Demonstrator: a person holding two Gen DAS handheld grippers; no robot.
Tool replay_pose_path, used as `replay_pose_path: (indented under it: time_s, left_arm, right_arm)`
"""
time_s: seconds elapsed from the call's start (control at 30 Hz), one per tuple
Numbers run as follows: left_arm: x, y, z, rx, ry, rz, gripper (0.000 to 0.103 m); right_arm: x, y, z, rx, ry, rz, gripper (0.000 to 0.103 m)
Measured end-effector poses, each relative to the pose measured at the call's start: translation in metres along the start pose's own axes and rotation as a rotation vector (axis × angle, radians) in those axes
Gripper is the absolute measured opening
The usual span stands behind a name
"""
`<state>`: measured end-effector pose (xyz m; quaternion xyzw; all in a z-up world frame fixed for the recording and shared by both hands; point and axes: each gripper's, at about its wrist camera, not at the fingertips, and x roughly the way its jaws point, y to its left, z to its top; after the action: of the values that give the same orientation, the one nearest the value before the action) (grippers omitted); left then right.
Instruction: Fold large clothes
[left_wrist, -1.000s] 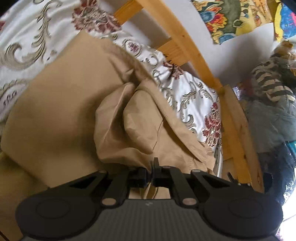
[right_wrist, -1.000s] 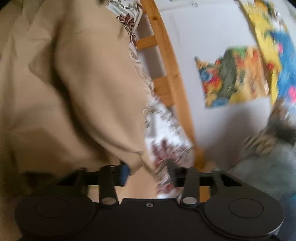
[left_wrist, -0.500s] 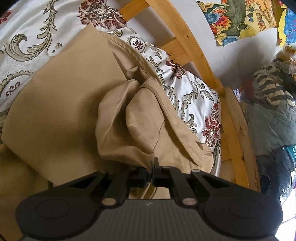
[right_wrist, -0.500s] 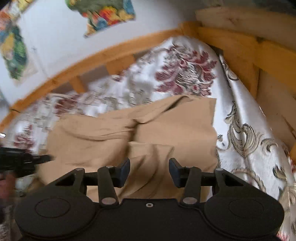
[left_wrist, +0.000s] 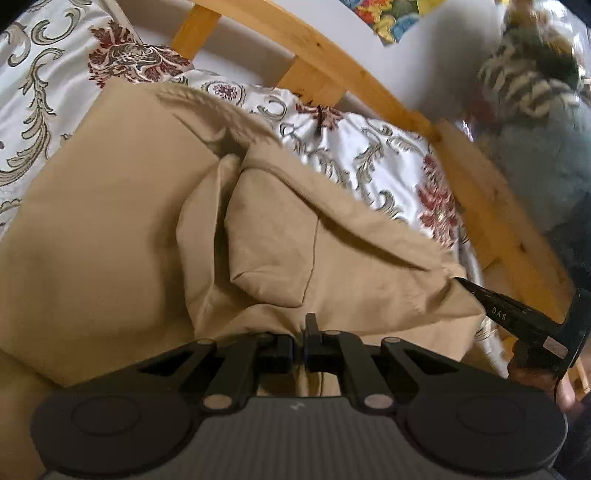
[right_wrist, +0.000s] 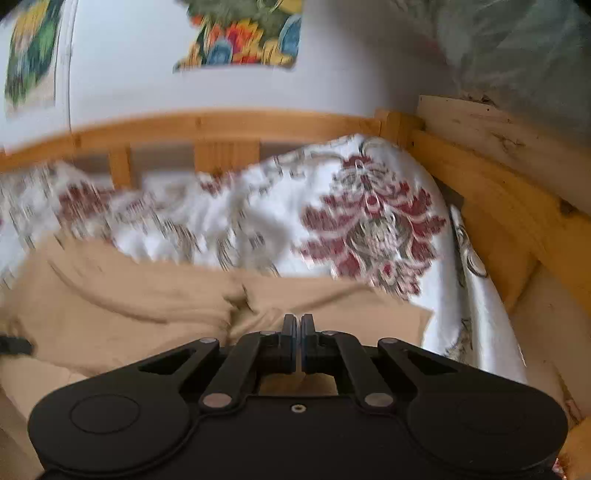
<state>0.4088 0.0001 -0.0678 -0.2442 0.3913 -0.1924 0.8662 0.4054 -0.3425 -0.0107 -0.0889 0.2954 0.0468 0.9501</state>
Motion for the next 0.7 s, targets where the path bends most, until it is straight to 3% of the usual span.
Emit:
replay_pose_path:
  time_s: [0.13,0.17,0.2,0.27,0.33,0.43,0.47,0.53,0.6,0.7]
  left_arm:
    - [-0.005,-0.003,0.000,0.042,0.020,0.006,0.010]
    - [-0.008,-0.006,0.000,0.057,0.027,0.019,0.019]
    - [-0.011,-0.008,-0.001,0.068,0.035,0.028,0.025]
    - [-0.023,-0.013,-0.004,0.094,0.042,0.034,0.065]
    - [-0.038,-0.019,-0.008,0.112,0.019,0.070,0.082]
    - [-0.056,-0.035,-0.013,0.162,-0.084,0.153,0.091]
    - [-0.061,-0.042,-0.014,0.187,-0.138,0.199,0.097]
    - [-0.062,-0.054,-0.012,0.229,-0.237,0.288,0.101]
    - [-0.052,-0.063,-0.005,0.276,-0.310,0.385,0.102]
    - [-0.021,-0.061,0.012,0.306,-0.332,0.468,0.102]
  right_arm:
    - [0.001,-0.001,-0.019,0.010,-0.014,-0.025,0.002]
    - [-0.001,-0.002,-0.019,0.017,-0.016,-0.025,0.003]
    - [-0.008,-0.002,-0.021,0.021,-0.019,-0.028,0.010]
    - [-0.022,-0.002,-0.019,0.019,-0.044,-0.051,0.030]
    - [-0.040,0.003,-0.016,-0.018,-0.100,-0.092,0.053]
    - [-0.056,0.018,-0.007,-0.082,-0.161,-0.127,0.065]
    - [-0.057,0.024,-0.004,-0.093,-0.166,-0.128,0.068]
    - [-0.054,0.038,0.001,-0.093,-0.174,-0.099,0.080]
    - [-0.046,0.054,0.002,-0.124,-0.191,-0.101,0.086]
    - [-0.028,0.074,-0.001,-0.165,-0.199,-0.125,0.090]
